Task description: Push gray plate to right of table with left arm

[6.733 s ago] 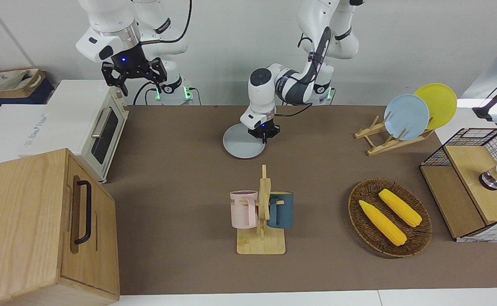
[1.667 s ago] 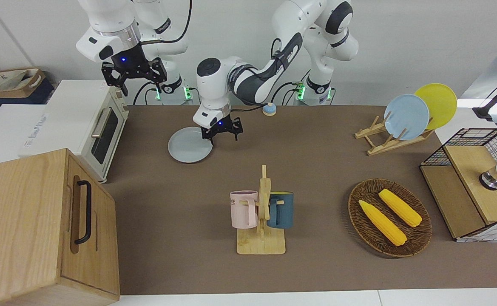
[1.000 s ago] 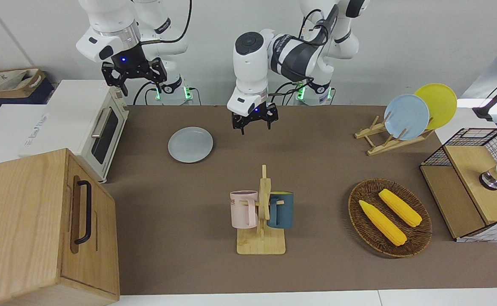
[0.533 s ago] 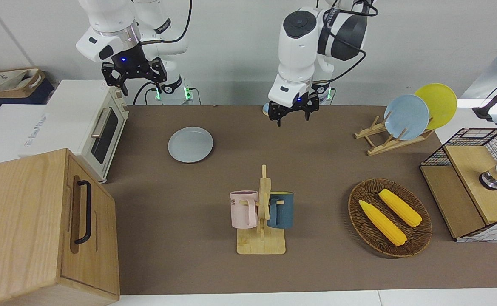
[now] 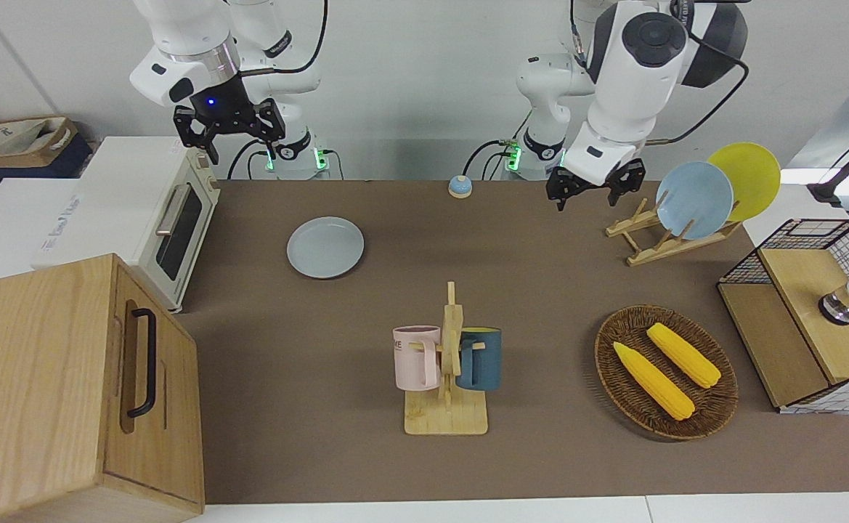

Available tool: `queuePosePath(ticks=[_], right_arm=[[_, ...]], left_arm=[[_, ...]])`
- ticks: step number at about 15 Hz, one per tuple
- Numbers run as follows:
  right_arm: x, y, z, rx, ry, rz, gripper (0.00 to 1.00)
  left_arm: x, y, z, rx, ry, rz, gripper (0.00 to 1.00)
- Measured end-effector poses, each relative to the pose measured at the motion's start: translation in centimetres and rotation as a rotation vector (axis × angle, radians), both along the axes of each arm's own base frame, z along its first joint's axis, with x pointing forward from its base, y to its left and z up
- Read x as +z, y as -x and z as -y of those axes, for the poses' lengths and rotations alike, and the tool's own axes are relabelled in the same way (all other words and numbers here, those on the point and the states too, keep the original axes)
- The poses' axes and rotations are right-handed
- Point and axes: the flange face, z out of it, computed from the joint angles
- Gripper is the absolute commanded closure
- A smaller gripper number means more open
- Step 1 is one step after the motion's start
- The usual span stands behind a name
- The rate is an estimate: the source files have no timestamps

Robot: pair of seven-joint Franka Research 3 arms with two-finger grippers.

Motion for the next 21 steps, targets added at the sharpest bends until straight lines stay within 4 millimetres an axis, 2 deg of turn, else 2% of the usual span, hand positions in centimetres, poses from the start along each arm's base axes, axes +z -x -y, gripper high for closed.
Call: queuePosePath(ticks=[4,7,9,21], right_arm=[[0.0,0.0,0.0,0.000,0.000,0.000,0.017],[0.0,0.0,0.0,0.000,0.000,0.000,0.017],[0.0,0.0,0.0,0.000,0.000,0.000,0.017],[0.0,0.0,0.0,0.000,0.000,0.000,0.017]], left_arm=[[0.7,-0.6,-5.5,-0.044,0.019,-0.016,0.01],[0.8,-0.9,-8.9,-0.057,0.058,-0.026,0.00],[0.7,-1.0,-10.3,-0.048,0.079,-0.028,0.00],[0.9,-1.7,-10.1,-0.125,0.144,0.020,0.00]])
